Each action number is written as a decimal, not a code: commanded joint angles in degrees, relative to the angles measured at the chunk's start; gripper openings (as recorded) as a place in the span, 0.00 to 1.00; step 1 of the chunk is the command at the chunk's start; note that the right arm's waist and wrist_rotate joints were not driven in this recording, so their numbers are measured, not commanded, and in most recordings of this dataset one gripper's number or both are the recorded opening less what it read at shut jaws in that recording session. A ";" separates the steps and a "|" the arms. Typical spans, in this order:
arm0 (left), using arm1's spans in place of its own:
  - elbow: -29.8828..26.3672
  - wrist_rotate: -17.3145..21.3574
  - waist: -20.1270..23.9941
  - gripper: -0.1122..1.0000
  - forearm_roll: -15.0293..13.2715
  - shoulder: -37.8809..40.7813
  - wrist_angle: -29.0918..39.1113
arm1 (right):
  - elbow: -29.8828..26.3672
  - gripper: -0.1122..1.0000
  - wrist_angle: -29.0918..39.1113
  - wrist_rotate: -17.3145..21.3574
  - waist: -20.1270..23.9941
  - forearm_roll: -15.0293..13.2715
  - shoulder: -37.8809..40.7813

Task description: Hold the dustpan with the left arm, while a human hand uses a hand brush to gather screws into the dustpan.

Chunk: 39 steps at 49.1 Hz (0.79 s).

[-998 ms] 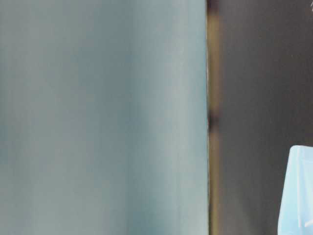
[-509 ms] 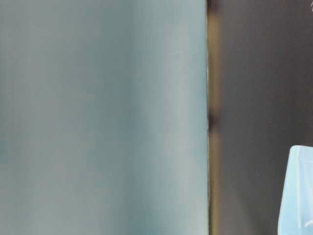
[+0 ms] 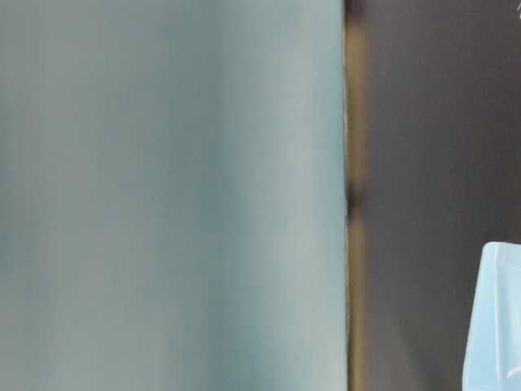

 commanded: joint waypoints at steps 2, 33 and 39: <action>-1.41 0.00 -0.09 0.92 0.18 1.76 -1.49 | -0.26 0.10 -0.53 0.09 0.00 0.09 0.26; -3.87 -0.09 0.18 0.88 0.26 9.05 -3.52 | -0.18 0.10 -0.62 0.00 0.00 0.09 0.26; -4.31 -0.35 0.35 0.78 0.18 9.32 -2.29 | -0.18 0.10 -0.70 0.09 0.00 0.09 0.26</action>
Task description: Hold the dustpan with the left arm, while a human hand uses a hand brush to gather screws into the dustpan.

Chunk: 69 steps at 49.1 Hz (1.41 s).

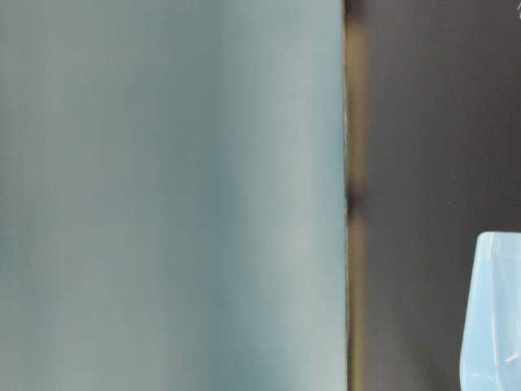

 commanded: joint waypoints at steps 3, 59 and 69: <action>-0.88 -0.44 0.09 0.67 0.18 0.18 0.88 | -0.26 0.10 -0.62 0.00 0.00 0.09 0.18; 5.01 -0.79 -0.70 0.36 0.26 -6.33 -7.29 | -0.26 0.10 -0.62 0.09 0.00 0.00 0.18; 3.96 -0.79 -0.79 0.36 0.18 -4.13 -5.36 | -0.35 0.10 -0.62 0.09 0.00 0.09 0.18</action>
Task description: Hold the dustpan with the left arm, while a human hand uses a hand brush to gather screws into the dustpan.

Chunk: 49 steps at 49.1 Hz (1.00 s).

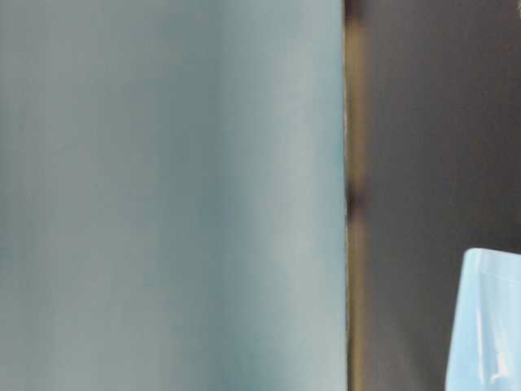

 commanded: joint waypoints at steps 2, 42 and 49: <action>-1.58 0.18 -0.18 0.36 0.18 0.70 0.79 | -0.26 0.10 -0.62 0.09 0.00 0.09 0.26; -4.57 0.35 0.09 0.36 0.18 2.99 5.54 | -0.26 0.10 -0.62 0.00 0.00 0.00 0.26; -4.57 0.26 0.09 0.36 0.18 3.16 5.45 | -0.26 0.10 -0.62 0.00 0.00 0.09 0.26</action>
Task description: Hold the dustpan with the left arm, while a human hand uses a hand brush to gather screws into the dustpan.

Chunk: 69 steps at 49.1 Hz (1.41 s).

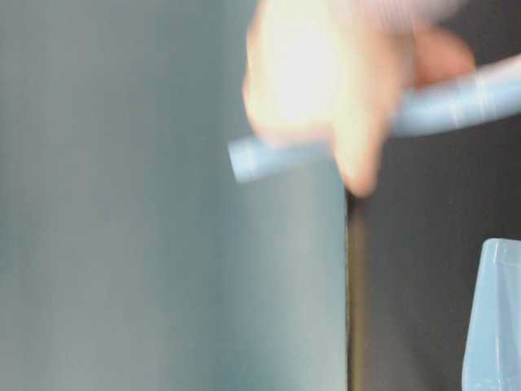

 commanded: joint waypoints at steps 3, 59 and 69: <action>-0.70 0.00 0.18 0.36 0.18 0.09 -0.26 | -0.26 0.10 -0.62 -0.09 0.00 0.09 0.26; 6.06 0.09 2.20 0.36 0.18 -0.88 -21.62 | -0.26 0.10 -0.62 0.00 0.00 0.09 0.26; 5.89 0.70 2.20 0.36 0.18 -1.05 -21.88 | -0.26 0.10 -0.62 0.00 0.00 0.09 0.26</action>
